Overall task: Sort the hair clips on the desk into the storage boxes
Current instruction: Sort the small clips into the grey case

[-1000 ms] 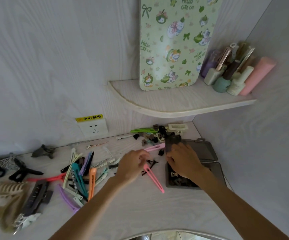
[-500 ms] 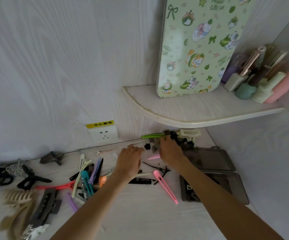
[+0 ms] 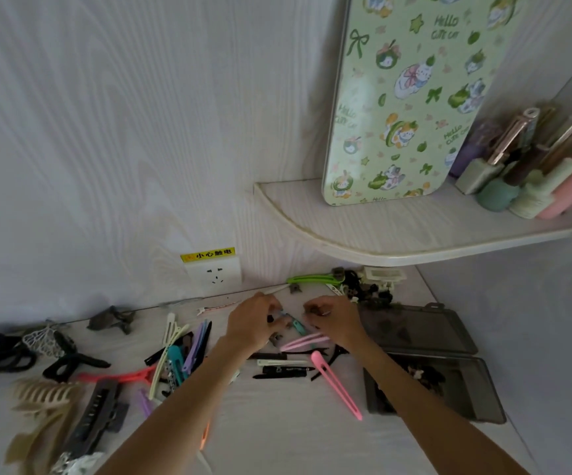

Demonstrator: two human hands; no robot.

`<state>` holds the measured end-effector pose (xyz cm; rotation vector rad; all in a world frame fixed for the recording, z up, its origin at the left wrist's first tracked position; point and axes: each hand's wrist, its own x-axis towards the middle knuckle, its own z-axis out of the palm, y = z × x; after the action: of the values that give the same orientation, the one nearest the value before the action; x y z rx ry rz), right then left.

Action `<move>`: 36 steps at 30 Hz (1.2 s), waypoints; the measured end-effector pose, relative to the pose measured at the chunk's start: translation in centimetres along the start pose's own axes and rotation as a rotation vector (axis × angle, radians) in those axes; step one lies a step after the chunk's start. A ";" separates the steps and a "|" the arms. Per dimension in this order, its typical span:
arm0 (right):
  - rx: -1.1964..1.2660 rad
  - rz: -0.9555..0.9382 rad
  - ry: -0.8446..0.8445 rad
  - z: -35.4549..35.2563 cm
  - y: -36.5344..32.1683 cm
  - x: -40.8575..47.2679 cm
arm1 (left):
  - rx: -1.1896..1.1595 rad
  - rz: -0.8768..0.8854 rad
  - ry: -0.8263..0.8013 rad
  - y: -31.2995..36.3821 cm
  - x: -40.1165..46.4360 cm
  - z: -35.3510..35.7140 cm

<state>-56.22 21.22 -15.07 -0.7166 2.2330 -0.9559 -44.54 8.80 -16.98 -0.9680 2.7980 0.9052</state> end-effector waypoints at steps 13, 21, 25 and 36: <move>1.001 0.336 -0.321 -6.6 0.4 -6.5 | 0.066 0.133 -0.083 -2.9 -3.6 -0.7; -0.088 -0.004 -0.106 -13.3 4.8 -10.3 | 0.071 0.093 -0.051 -1.4 -3.8 -0.4; -0.273 -0.001 -0.146 -13.2 5.4 -10.6 | -0.119 0.055 -0.058 -1.7 -4.2 -0.8; -0.507 -0.358 -0.144 0.4 -2.3 -4.4 | -0.382 -0.074 0.084 -3.6 -5.8 -1.6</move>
<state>-52.37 22.63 -12.18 -1.3999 2.2754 -0.4607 -37.55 8.83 -16.24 -1.1671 2.6850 1.4544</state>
